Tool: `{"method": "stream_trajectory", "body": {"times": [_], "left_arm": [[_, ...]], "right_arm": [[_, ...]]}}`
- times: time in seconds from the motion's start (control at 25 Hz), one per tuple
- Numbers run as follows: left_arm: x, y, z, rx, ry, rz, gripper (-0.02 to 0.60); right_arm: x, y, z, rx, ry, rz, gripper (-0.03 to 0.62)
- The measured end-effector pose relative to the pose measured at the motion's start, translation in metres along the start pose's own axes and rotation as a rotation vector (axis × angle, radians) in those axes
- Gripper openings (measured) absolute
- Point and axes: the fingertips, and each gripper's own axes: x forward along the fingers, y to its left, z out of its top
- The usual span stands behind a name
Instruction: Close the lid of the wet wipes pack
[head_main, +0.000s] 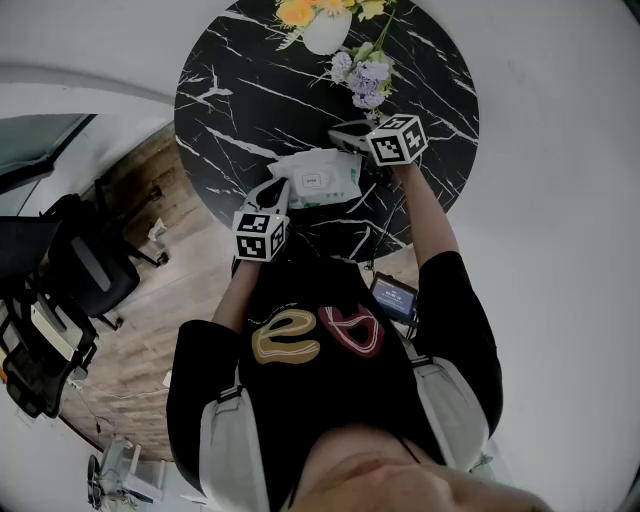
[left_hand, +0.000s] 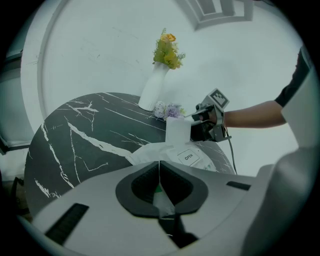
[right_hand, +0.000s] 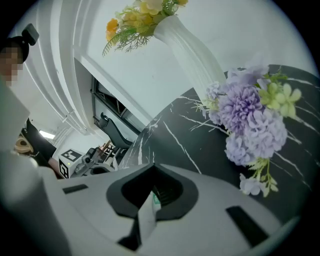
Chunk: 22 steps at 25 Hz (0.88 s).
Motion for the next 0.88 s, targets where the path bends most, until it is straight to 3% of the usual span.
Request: {"method": "stream_trajectory", "body": {"times": [0.88], "left_arm": [[-0.001, 0.000, -0.001, -0.001, -0.003, -0.003, 0.021]], "right_arm": [[-0.009, 0.018, -0.005, -0.016, -0.021, -0.009, 0.011]]}}
